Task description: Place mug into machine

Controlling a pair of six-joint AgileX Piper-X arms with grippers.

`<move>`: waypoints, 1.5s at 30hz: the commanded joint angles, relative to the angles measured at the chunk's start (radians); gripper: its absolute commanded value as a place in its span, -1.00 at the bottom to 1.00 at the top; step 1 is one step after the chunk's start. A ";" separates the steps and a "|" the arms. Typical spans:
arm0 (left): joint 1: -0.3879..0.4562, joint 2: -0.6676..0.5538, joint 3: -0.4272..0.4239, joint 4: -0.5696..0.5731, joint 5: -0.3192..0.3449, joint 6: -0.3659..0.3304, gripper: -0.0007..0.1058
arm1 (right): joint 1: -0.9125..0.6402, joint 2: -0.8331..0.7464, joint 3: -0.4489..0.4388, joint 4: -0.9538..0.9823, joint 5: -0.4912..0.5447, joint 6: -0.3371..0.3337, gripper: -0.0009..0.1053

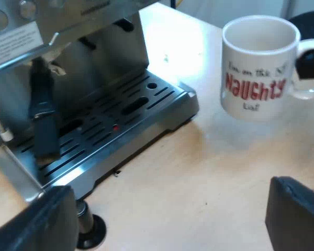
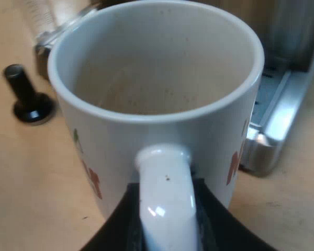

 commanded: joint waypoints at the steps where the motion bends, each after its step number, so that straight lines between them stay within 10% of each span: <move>1: -0.004 -0.006 0.022 0.001 -0.015 -0.013 0.40 | 0.020 0.013 -0.023 -0.073 0.014 0.021 -0.98; 39: 0.016 0.058 0.176 -0.304 -0.081 -0.043 0.40 | 0.016 0.682 -0.207 -0.560 -0.032 0.032 -0.98; 45: 0.159 0.058 0.193 -0.309 0.036 -0.019 0.40 | 0.016 0.743 -0.207 -0.600 -0.008 0.014 -0.98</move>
